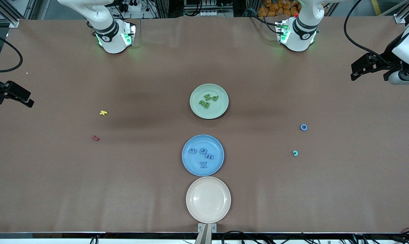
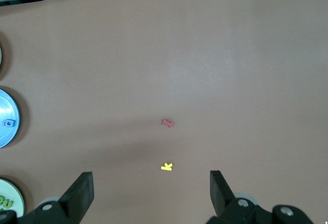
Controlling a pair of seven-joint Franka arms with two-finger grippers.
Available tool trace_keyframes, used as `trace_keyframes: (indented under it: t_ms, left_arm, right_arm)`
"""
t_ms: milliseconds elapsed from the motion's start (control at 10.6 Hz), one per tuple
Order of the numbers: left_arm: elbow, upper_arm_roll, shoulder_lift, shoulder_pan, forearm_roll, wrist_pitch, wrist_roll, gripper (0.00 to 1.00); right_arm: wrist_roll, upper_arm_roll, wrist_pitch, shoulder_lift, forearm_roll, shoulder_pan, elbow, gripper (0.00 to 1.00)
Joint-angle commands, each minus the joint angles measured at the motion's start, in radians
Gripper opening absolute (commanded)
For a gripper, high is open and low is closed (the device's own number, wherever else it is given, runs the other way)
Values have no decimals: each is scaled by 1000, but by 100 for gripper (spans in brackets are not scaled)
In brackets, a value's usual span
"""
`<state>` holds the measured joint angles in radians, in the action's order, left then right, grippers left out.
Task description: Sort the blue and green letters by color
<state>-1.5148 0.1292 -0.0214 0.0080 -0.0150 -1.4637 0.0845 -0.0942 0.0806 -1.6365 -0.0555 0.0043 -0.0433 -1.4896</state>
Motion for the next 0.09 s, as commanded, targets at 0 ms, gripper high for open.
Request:
trace_keyframes:
  t_ms: [0]
  left_arm:
    - [4,1,-14,-8,10,17,6,100]
  right_arm:
    - [-12,-18,1,5,0,20,0,100]
